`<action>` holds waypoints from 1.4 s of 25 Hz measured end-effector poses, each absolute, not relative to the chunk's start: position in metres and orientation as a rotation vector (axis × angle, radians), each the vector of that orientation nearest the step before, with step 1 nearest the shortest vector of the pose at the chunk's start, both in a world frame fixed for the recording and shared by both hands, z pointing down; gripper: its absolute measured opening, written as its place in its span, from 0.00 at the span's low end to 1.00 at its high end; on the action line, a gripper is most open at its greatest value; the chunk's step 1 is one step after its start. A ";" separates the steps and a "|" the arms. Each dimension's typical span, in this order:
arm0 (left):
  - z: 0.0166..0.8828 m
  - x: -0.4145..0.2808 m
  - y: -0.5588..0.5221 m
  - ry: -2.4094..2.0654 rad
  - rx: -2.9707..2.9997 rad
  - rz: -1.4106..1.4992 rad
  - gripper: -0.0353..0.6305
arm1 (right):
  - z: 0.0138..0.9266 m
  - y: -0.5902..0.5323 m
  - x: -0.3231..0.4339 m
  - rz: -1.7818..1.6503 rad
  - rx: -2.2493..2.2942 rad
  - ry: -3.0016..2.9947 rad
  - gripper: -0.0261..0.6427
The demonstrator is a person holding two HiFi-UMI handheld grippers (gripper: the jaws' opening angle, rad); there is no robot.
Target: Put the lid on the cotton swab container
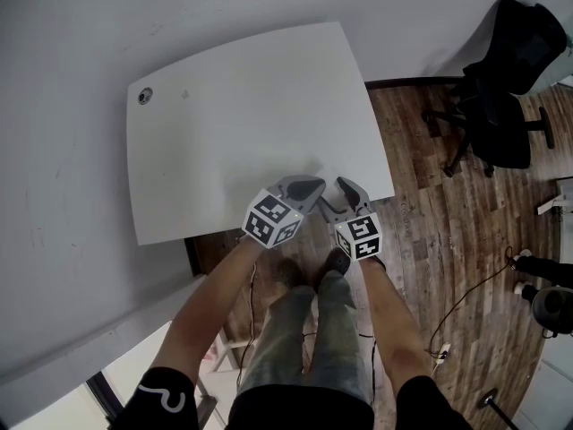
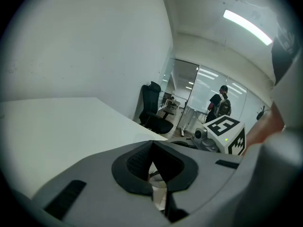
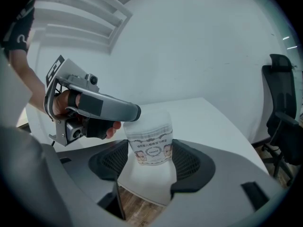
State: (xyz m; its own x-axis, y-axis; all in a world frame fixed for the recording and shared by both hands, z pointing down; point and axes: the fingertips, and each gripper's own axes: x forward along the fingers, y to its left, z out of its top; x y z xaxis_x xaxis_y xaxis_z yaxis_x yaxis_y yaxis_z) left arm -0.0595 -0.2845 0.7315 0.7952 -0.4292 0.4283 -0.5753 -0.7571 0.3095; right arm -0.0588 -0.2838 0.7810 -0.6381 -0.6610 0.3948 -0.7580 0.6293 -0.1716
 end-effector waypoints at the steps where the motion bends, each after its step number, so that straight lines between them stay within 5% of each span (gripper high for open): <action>1: 0.732 -0.059 -0.284 -0.763 2.563 0.482 0.08 | 0.781 -0.284 -0.058 0.470 1.147 -2.559 0.49; 16: 0.693 -0.070 -0.293 -0.808 2.506 0.277 0.08 | 0.748 -0.280 -0.049 0.451 1.099 -2.559 0.48; 35: 0.543 -0.125 -0.304 -1.106 2.530 0.072 0.08 | 0.566 -0.302 -0.012 0.278 1.249 -2.663 0.34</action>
State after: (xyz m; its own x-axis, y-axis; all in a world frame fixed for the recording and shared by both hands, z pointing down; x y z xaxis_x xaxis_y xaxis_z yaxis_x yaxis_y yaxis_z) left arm -0.1253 -0.3036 0.5430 0.6897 -0.6975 0.1941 -0.7168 -0.6200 0.3190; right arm -0.0118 -0.3015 0.5657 -0.6282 -0.7378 0.2469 -0.7729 0.6282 -0.0890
